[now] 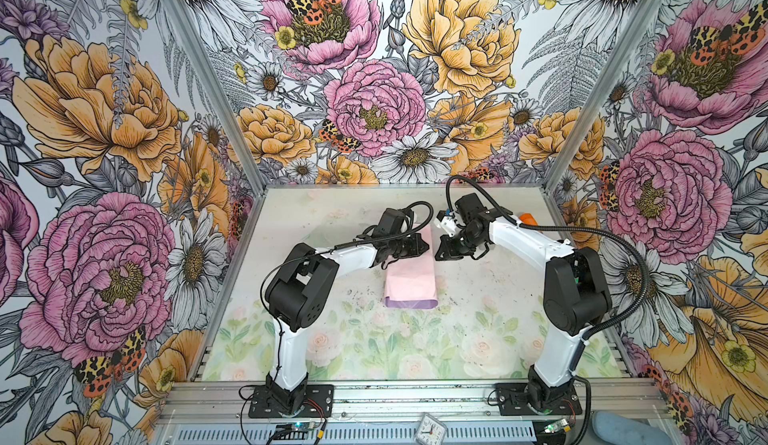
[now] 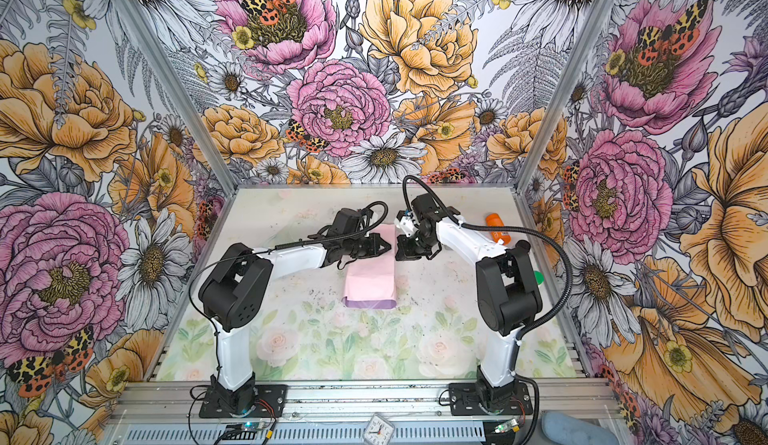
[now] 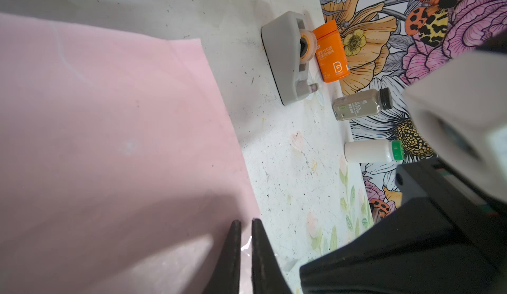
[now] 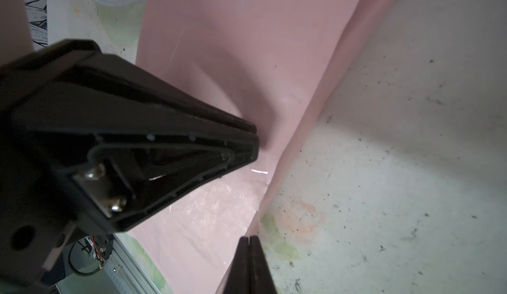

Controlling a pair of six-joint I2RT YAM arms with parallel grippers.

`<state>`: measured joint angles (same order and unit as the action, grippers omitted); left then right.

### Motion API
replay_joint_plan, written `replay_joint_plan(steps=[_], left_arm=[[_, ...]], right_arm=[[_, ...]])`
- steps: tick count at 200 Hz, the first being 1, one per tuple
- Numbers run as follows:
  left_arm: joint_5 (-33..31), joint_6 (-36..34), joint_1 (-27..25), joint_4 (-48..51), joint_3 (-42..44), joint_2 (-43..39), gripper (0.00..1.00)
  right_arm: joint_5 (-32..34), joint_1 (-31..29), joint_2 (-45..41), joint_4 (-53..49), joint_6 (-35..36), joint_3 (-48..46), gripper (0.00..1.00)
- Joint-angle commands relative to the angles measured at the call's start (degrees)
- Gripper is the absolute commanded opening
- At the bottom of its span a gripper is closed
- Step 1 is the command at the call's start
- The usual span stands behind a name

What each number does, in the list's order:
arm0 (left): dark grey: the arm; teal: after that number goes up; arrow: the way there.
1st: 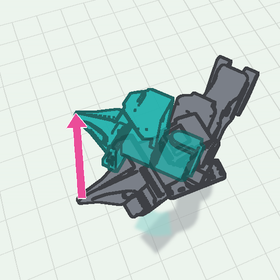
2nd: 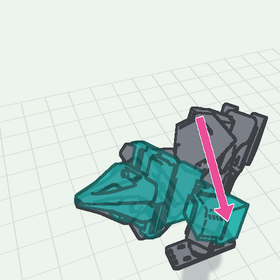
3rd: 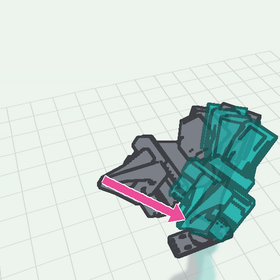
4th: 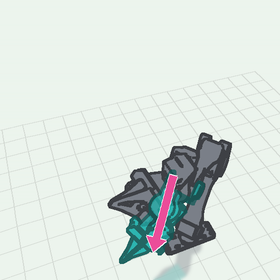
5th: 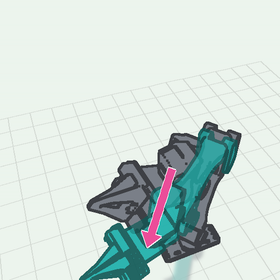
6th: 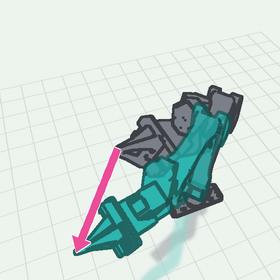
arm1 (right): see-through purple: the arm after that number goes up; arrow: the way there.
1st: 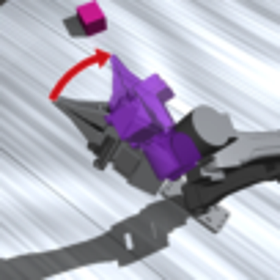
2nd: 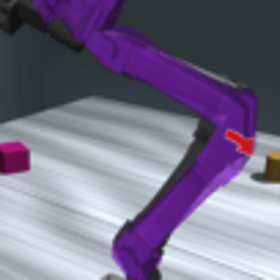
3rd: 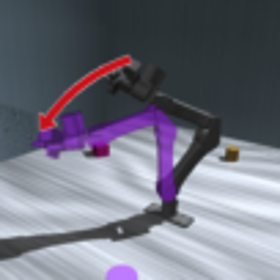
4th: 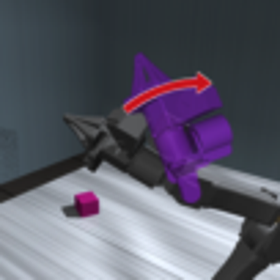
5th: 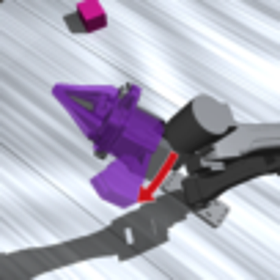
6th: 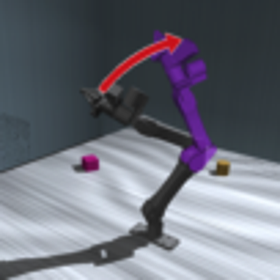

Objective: Wrap the gift box in paper

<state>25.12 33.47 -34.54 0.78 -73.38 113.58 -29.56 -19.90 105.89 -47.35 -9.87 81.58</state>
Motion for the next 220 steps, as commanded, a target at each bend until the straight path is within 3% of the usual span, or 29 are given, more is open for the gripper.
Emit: replay_joint_plan(steps=[1,220], left_arm=[[-1.62,-1.39,-0.53,3.19,1.99,0.49,0.13],[-1.3,-1.58,-0.6,3.24,2.37,0.69,0.12]], right_arm=[[1.03,-0.16,1.21,2.49,-0.94,-0.77,0.0],[0.39,0.02,6.25,7.53,-1.7,0.19,0.0]])
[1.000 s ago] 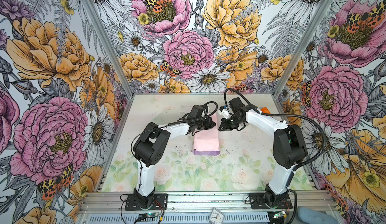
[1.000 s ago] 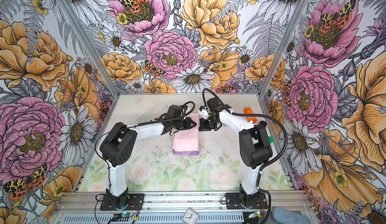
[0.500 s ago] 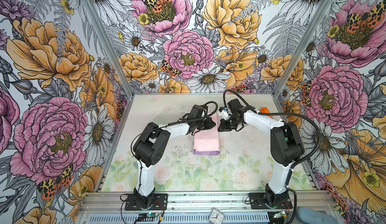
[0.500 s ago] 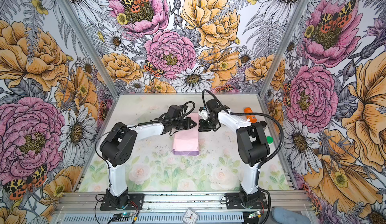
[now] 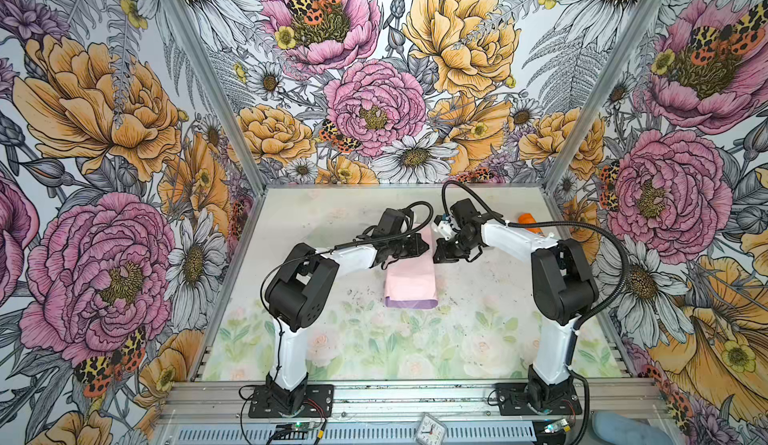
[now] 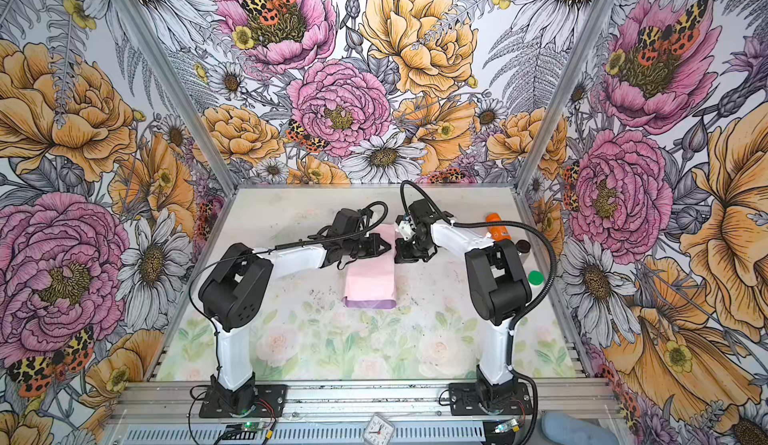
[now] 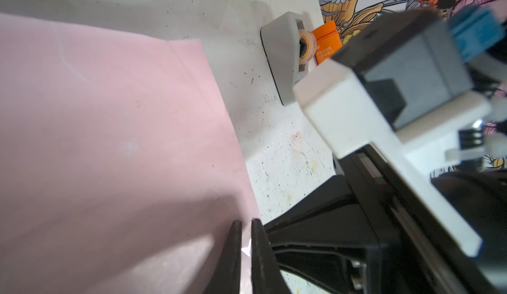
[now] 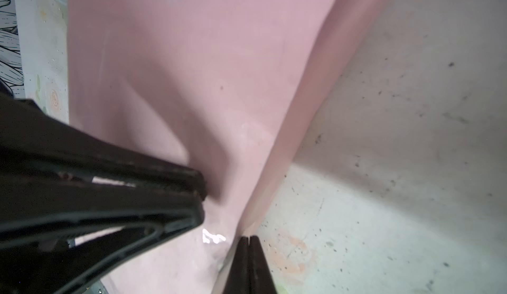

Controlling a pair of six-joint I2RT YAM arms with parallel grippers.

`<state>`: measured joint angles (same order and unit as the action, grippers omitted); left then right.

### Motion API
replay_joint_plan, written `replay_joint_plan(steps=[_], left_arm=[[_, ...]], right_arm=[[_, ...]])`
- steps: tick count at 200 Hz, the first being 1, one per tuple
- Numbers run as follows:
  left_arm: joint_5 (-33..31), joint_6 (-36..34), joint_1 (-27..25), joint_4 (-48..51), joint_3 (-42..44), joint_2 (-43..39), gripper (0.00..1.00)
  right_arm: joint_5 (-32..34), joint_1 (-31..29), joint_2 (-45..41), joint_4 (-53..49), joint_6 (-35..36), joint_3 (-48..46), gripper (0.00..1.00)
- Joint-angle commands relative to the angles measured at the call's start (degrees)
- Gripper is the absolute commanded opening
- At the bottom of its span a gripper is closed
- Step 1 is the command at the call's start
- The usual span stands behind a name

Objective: Wrap the gift box in paper

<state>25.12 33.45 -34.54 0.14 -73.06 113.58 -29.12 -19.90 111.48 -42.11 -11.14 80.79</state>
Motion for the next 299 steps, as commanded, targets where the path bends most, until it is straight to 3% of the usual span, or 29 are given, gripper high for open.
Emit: replay_joint_plan(steps=[1,147,185,212,241,263,299], left_arm=[[-1.26,-1.55,-0.56,3.84,2.04,0.73,0.12],[-1.48,-1.59,-0.53,3.16,3.35,0.79,0.11],[-1.5,-1.55,-0.47,3.13,3.43,0.57,0.11],[-1.52,-1.55,-0.41,3.15,3.27,0.53,0.11],[-1.51,-1.51,-0.46,3.12,3.24,0.61,0.11],[-1.54,-1.52,-0.53,3.15,3.18,0.54,0.11],[-1.5,-1.49,-0.55,3.14,3.18,0.57,0.11]], right_arm=[[-0.05,0.03,0.66,2.38,-0.45,1.0,0.0],[-2.73,0.36,1.92,14.88,-4.81,-3.85,0.0],[0.61,2.62,-1.88,18.14,-7.59,-7.74,0.0],[2.5,5.54,-8.08,18.23,-8.72,-11.72,0.07],[2.37,6.51,-14.47,18.27,-9.84,-14.75,0.05],[0.26,5.86,-15.33,18.46,-11.18,-15.32,0.0],[-0.5,3.61,-13.6,19.01,-11.69,-14.2,0.0]])
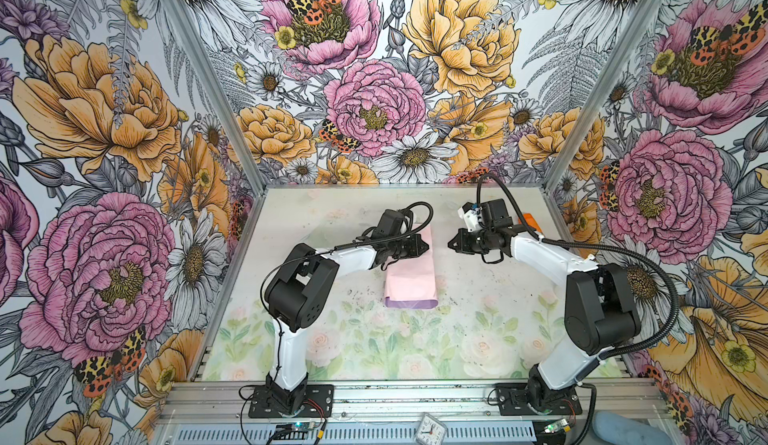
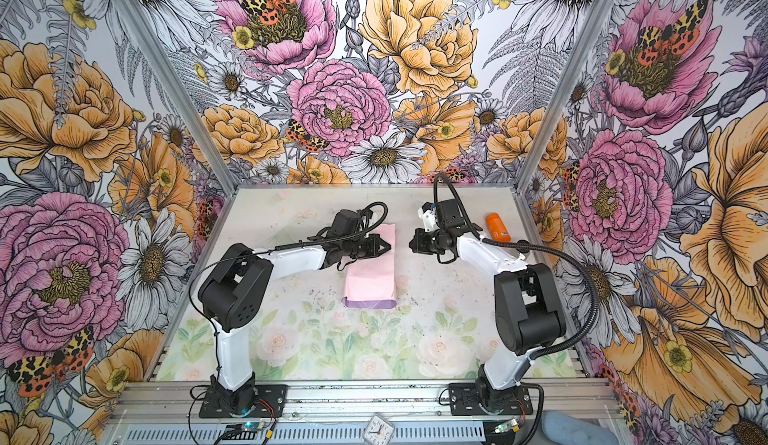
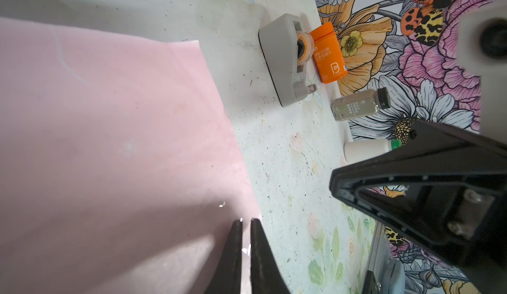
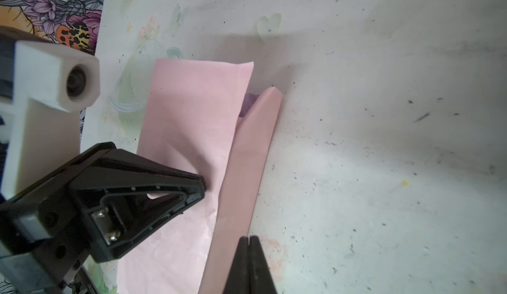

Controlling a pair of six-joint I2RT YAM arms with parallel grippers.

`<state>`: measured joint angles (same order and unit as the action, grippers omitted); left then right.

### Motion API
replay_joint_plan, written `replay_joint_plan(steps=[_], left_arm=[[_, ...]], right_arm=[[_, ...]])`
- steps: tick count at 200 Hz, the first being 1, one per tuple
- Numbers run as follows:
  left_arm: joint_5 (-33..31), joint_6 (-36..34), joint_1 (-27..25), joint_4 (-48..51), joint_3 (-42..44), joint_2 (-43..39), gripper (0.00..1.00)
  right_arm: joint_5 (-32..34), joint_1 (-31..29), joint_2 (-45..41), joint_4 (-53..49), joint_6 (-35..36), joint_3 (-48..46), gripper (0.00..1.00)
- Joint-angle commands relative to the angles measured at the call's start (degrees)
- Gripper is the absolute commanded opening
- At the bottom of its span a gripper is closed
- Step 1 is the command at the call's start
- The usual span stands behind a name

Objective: Wrap the gift box in paper

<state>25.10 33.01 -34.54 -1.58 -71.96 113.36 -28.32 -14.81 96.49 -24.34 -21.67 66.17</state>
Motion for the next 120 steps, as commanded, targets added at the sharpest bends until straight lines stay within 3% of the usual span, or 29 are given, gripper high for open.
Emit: replay_joint_plan(steps=[1,120], left_arm=[[-1.47,-1.04,-0.53,4.9,2.09,0.8,0.11],[-1.53,-0.94,-0.66,4.92,2.27,0.97,0.11]], right_arm=[[-1.39,-1.51,1.45,1.28,-1.17,0.48,0.0],[-4.43,-5.15,9.69,6.4,-3.64,2.91,0.0]])
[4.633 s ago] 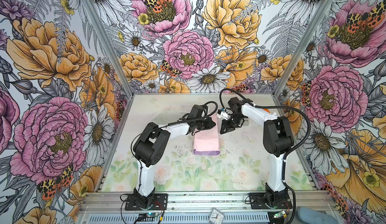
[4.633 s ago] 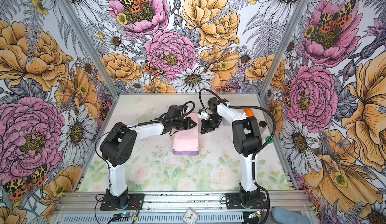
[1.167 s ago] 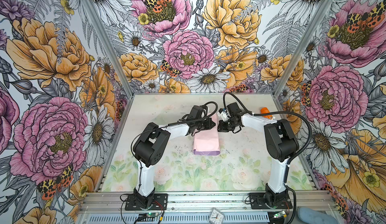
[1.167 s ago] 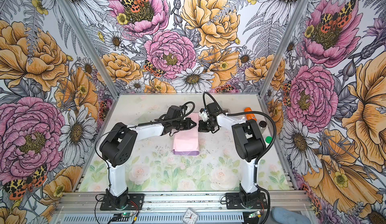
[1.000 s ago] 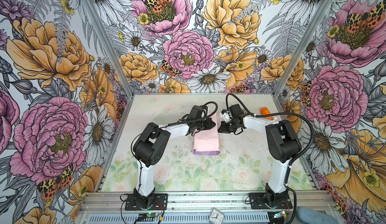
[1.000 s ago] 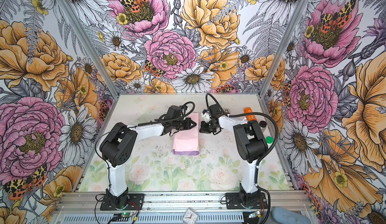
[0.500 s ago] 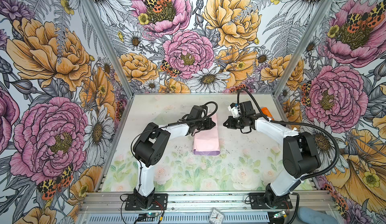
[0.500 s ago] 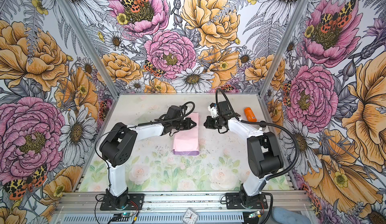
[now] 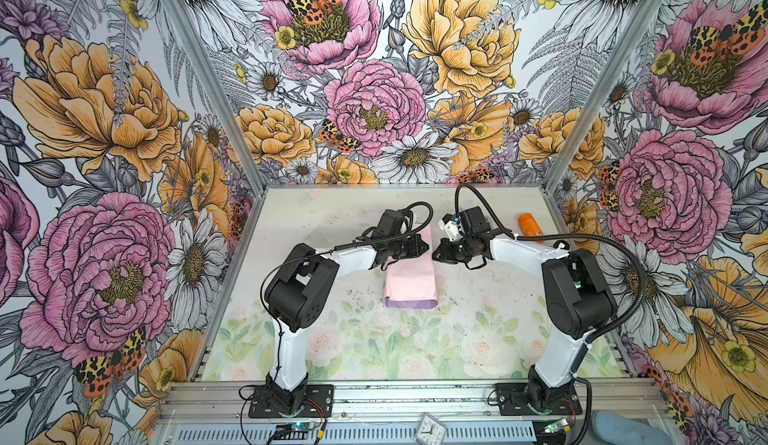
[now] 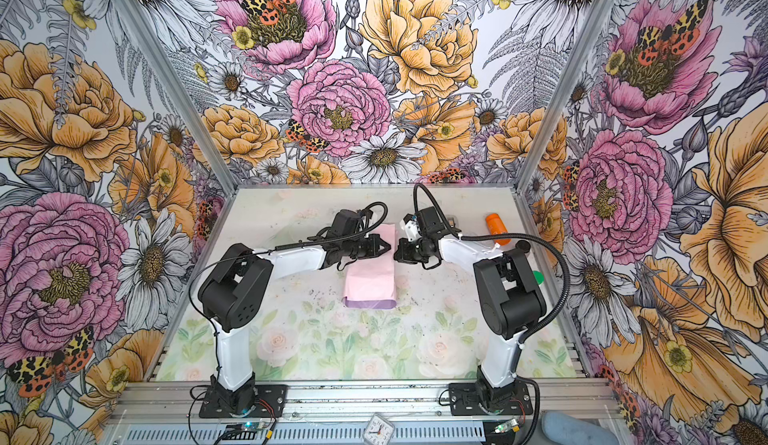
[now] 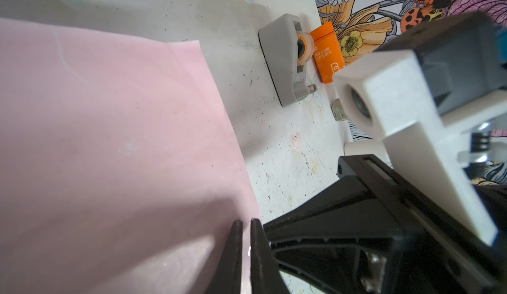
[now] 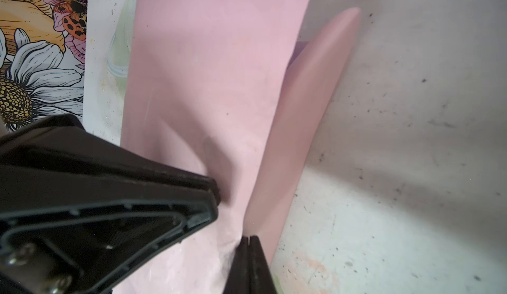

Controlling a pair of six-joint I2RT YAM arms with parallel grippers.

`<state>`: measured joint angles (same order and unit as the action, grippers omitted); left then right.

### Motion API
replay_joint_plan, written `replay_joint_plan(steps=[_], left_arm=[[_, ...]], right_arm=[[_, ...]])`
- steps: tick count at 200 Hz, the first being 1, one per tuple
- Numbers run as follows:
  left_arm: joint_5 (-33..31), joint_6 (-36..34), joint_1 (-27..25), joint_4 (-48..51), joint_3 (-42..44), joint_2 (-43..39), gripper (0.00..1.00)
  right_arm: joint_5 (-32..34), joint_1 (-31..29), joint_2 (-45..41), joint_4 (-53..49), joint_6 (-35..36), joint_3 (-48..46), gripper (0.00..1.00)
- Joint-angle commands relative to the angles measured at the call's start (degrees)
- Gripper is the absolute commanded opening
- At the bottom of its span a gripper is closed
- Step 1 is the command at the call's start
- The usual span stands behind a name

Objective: Wrap the gift box in paper

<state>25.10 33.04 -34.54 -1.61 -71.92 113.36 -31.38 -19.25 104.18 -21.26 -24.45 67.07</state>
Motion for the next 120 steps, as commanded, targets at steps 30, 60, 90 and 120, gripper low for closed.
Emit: replay_joint_plan(steps=[30,60,90,120], left_arm=[[-1.55,-0.97,-0.61,4.95,2.31,0.96,0.11],[-1.48,-1.05,-0.61,4.94,2.31,0.98,0.11],[-1.61,-0.91,-0.61,5.09,1.89,0.22,0.11],[-1.28,-1.61,-0.61,8.27,-1.56,-2.03,0.18]], right_arm=[[-0.04,-1.07,3.8,3.75,-0.97,1.75,0.0],[1.62,-1.09,4.49,3.81,-0.98,1.57,0.0],[3.73,-0.51,1.36,3.55,-1.36,0.51,0.0],[7.12,0.96,-6.87,1.41,-1.94,-0.87,0.11]])
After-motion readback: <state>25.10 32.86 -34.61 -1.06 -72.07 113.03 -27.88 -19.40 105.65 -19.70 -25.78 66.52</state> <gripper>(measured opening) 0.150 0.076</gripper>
